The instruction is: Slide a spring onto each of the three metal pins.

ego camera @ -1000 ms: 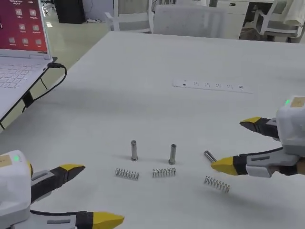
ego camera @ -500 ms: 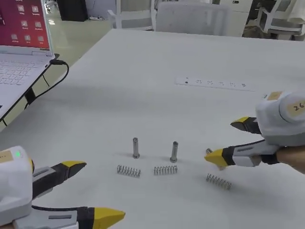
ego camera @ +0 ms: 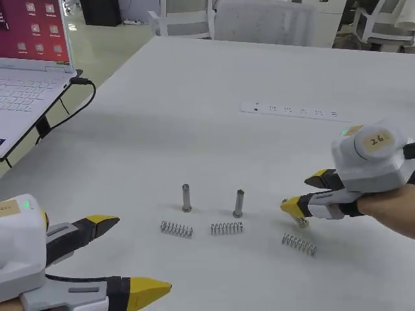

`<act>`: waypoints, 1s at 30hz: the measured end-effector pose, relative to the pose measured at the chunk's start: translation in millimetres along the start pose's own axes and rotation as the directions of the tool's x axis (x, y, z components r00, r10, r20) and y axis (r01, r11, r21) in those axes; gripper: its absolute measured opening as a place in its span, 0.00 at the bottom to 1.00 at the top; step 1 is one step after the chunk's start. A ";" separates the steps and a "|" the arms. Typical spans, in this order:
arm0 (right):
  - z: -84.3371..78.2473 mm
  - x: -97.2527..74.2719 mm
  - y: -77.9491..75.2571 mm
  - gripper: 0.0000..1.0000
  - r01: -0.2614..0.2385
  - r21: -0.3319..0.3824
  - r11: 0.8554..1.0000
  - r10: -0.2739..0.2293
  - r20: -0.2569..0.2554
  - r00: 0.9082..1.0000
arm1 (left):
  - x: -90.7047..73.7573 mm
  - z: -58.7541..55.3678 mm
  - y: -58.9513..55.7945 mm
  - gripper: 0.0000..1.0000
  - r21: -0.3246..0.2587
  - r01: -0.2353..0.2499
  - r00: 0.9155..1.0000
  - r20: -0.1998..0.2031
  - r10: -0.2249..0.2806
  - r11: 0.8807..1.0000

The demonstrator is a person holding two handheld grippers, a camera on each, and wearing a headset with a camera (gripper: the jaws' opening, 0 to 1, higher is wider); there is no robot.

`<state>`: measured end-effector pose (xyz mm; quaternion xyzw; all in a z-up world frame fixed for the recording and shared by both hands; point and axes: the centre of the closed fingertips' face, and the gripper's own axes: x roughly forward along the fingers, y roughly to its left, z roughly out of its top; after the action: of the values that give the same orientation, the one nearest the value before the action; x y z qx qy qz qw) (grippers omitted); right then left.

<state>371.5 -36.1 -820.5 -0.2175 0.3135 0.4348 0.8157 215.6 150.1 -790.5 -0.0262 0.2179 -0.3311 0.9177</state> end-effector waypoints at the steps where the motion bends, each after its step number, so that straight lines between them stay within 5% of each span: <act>1: -0.6 1.1 -0.1 0.38 0.000 0.003 1.000 0.000 -0.005 1.000 | 0.1 0.1 0.0 0.87 0.000 0.000 1.000 0.000 0.000 1.000; 10: -5.4 13.0 0.7 0.22 -0.008 0.040 0.999 0.010 -0.061 0.998 | 0.3 0.2 -0.1 0.87 -0.004 0.000 1.000 0.002 0.000 1.000; 30: -18.7 26.1 3.8 0.08 0.035 0.131 0.991 -0.014 -0.162 0.987 | -0.2 -1.5 -0.1 0.86 -0.004 0.003 1.000 -0.003 -0.003 1.000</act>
<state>373.4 -30.9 -852.4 -0.2007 0.4039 0.3838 0.8058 214.8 150.4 -791.7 -0.0277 0.2199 -0.3323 0.9168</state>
